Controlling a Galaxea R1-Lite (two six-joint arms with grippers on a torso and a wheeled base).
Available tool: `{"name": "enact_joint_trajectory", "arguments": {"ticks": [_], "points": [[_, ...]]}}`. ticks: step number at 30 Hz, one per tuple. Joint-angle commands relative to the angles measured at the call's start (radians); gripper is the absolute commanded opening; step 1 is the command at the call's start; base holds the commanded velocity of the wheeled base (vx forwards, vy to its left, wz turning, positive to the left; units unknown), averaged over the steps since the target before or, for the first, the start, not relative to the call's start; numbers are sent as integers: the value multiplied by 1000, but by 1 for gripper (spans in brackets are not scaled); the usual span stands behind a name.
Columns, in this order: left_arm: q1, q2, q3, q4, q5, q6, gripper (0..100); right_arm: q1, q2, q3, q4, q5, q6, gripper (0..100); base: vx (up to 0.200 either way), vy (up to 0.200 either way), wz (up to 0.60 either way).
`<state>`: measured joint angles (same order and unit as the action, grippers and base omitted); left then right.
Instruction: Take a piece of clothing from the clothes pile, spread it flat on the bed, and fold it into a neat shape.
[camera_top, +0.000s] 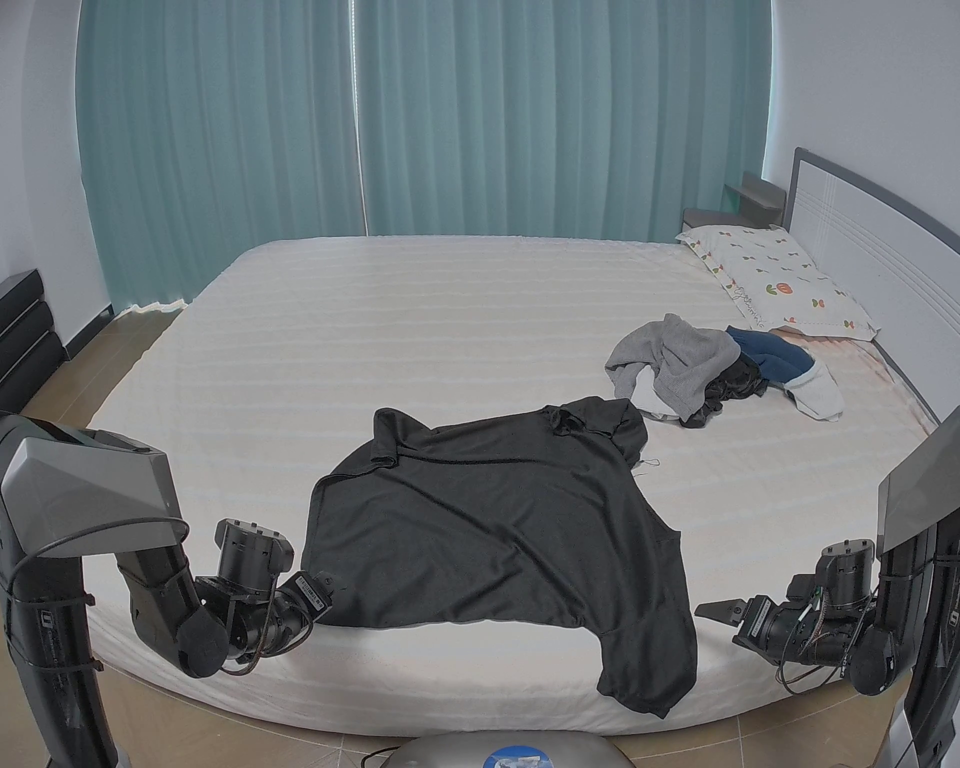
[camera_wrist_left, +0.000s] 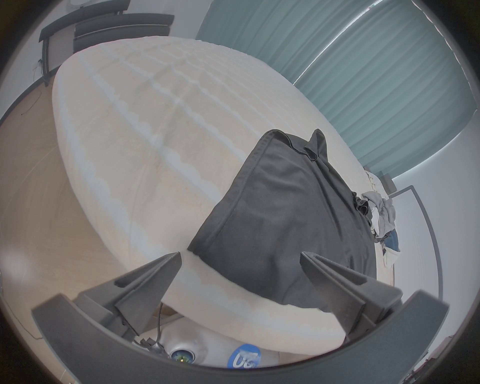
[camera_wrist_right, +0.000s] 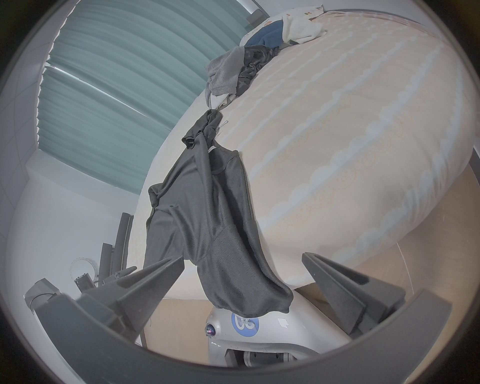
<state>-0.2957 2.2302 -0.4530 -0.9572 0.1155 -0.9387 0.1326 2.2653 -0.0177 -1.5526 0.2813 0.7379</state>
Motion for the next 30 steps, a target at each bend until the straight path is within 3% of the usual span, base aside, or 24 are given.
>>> {"name": "enact_joint_trajectory", "arguments": {"ticks": [1,5,12,13,19,25,30], "points": [[-5,49,-38,0,23,14,100,7,0,-2,-14,-1,0,100,0,0,0],[-8,91,-53,-3,85,83,100,15,2,-4,-14,-4,0,100,0,0,0],[-8,105,-69,-15,90,89,100,15,-1,-19,-14,-8,-3,100,0,0,0],[-8,105,-67,-15,90,89,0,15,0,-22,-14,-8,-5,100,0,0,0],[-6,97,-55,-15,92,81,0,13,8,-31,-14,-10,-5,100,0,0,0],[46,63,7,-28,82,74,0,12,0,-48,-14,-14,-12,100,0,0,0],[98,-46,76,-35,-5,72,0,22,-7,-120,-12,-54,-34,100,0,0,0]]}}
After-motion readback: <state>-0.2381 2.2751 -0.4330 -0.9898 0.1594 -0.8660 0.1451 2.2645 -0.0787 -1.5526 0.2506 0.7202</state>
